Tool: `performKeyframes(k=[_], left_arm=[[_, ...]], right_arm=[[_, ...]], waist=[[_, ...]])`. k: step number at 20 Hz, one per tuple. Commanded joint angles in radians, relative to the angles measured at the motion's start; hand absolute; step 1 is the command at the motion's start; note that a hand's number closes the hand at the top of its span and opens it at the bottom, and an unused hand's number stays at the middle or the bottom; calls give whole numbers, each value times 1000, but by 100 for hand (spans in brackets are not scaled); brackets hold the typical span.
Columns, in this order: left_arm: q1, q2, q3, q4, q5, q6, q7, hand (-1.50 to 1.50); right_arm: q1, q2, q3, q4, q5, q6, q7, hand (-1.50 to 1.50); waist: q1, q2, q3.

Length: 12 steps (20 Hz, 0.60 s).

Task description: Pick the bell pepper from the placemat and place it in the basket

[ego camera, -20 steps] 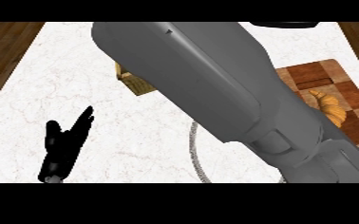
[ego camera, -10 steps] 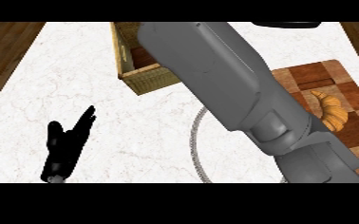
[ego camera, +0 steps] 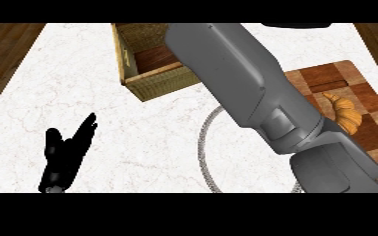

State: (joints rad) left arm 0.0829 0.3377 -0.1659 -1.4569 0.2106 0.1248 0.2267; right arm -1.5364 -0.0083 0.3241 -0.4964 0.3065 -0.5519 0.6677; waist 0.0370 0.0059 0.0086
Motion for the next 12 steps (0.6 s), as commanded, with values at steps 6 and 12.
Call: performKeyframes(k=[6, 12], left_arm=[[27, -39, -15, 56, -33, 15, 10, 0], [11, -30, 16, 37, -17, 7, 54, 0]], right_arm=[[26, -46, -7, 52, 46, 68, -154, -150], [43, -81, -80, -9, 22, 11, -159, -150]], waist=[[-17, 1, -9], [-30, -4, -8]])
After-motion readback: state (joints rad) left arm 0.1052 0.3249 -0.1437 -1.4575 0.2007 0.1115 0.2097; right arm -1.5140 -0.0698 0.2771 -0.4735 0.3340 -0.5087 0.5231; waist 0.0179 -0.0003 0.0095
